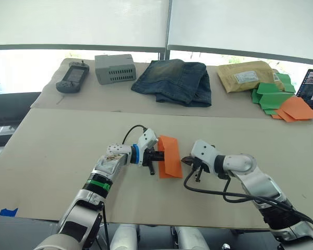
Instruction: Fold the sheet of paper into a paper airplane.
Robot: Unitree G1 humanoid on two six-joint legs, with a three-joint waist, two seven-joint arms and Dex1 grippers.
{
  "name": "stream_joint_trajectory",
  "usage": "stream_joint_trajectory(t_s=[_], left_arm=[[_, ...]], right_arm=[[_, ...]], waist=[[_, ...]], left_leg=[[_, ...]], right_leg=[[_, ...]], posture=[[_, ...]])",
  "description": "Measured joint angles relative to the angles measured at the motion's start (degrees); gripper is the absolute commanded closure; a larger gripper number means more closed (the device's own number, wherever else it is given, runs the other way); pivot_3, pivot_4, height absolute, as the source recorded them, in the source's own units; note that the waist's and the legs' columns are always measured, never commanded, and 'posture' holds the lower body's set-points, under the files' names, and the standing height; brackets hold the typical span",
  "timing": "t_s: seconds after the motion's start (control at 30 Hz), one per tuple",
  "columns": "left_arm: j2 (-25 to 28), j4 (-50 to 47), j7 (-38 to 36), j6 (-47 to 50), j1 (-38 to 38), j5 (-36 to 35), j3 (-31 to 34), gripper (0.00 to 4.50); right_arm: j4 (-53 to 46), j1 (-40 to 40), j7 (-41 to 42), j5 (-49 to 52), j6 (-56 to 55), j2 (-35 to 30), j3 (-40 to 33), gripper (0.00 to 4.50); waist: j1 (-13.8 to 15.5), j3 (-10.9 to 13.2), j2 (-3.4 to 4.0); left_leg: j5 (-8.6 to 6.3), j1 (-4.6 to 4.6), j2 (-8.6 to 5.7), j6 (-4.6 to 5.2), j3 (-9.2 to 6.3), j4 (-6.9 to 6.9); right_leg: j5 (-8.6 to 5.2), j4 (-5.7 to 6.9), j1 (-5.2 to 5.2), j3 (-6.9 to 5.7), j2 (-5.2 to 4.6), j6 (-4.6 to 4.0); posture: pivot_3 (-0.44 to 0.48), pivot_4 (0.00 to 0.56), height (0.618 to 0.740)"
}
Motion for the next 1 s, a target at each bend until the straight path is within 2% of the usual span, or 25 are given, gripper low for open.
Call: stream_joint_trajectory(t_s=[0.1,0.23,0.3,0.47,0.73,1.0], left_arm=[[-1.2,0.1,0.3,0.0,0.0,0.0,0.1,4.5],[-5.4,0.6,2.2,0.4,0.0,0.0,-0.1,4.5],[-5.8,0.4,3.1,0.4,0.0,0.0,-0.1,4.5],[-6.2,-0.5,4.5,0.4,0.4,0.5,-0.4,4.5],[-6.0,-0.9,4.6,-0.3,1.2,2.2,-1.5,4.5],[-7.1,-0.8,4.7,-0.9,1.2,3.3,-2.4,4.5]], right_arm=[[2.8,0.0,0.2,-0.6,-4.3,0.4,0.2,4.49],[7.1,-0.1,0.4,-1.2,-10.1,0.6,0.5,4.49],[8.3,-0.1,0.4,-1.2,-11.6,0.6,0.5,4.49],[8.9,-0.1,0.9,-1.2,-12.8,0.3,0.2,4.49],[4.9,0.8,1.2,-1.1,-8.4,-3.9,-2.2,4.49],[-4.9,0.2,0.9,0.8,-0.5,-8.2,-11.0,4.49]], waist=[[0.0,0.0,0.0],[-0.1,0.0,-0.01],[-0.1,0.0,-0.01],[-0.1,0.0,0.0],[0.0,0.0,0.0],[0.0,0.0,0.01]], left_leg=[[0.0,0.08,0.0,0.0,0.0,0.01],[0.0,0.5,0.0,0.0,-0.01,-0.01],[-0.01,0.77,0.0,0.01,-0.01,-0.04],[-0.01,0.77,-0.02,0.01,-0.02,-0.04],[-0.02,0.61,-0.08,0.02,-0.05,-0.04],[-0.02,0.55,-0.09,0.02,-0.08,-0.05]], right_leg=[[0.0,-0.01,0.09,0.0,0.0,0.0],[0.0,-0.1,0.6,-0.01,0.01,0.01],[-0.02,-0.12,0.85,-0.01,0.0,0.0],[-0.03,-0.14,0.87,0.01,-0.01,0.02],[-0.03,-0.18,0.74,0.04,-0.03,0.04],[-0.05,-0.21,0.71,0.04,-0.03,0.06]], posture=[[0.0,0.15,0.728],[0.0,0.15,0.728],[0.0,0.15,0.728],[0.0,0.15,0.728],[0.0,0.15,0.728],[0.0,0.15,0.728]])
